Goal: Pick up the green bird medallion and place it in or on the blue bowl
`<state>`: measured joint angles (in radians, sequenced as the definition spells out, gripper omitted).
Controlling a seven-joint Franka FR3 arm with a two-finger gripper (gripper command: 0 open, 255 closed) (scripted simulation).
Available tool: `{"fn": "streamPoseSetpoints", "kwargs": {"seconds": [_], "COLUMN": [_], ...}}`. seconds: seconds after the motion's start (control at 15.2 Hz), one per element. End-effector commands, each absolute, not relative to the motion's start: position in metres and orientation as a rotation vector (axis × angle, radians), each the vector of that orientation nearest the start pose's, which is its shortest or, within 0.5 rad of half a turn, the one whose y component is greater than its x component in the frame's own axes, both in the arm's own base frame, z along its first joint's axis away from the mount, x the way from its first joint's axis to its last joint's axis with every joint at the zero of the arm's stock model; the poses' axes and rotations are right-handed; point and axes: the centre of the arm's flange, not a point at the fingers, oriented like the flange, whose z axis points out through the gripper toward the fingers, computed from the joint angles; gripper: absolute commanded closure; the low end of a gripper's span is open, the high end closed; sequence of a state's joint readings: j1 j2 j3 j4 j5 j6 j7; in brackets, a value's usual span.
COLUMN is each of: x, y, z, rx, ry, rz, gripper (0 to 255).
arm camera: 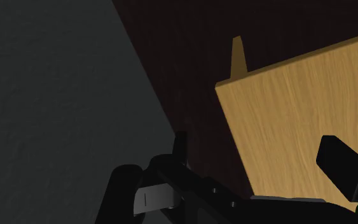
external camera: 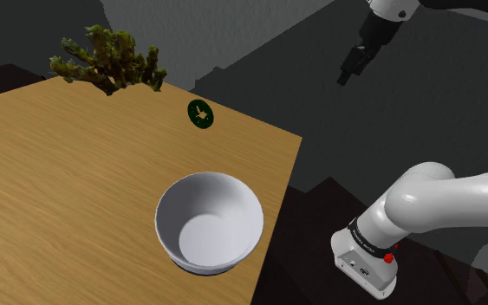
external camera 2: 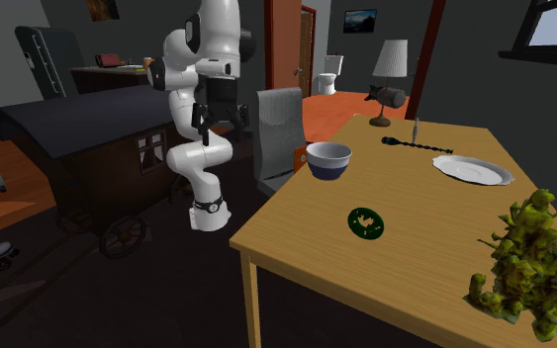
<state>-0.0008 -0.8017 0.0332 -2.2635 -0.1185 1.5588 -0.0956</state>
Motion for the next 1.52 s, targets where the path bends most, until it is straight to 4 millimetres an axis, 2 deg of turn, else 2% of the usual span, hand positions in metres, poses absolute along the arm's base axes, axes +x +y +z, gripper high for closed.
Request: {"fn": "streamPoseSetpoints", "kwargs": {"seconds": [0.0, 0.73, 1.45], "x": [0.301, 0.405, 0.502], "y": [0.001, 0.083, 0.174], "z": [0.639, 0.585, 0.531], "rx": [-3.279, -3.220, -3.156], "ry": [-0.184, -0.292, -0.395], "rz": [-0.150, -0.099, -0.049], "gripper": [0, 0, 0]}}
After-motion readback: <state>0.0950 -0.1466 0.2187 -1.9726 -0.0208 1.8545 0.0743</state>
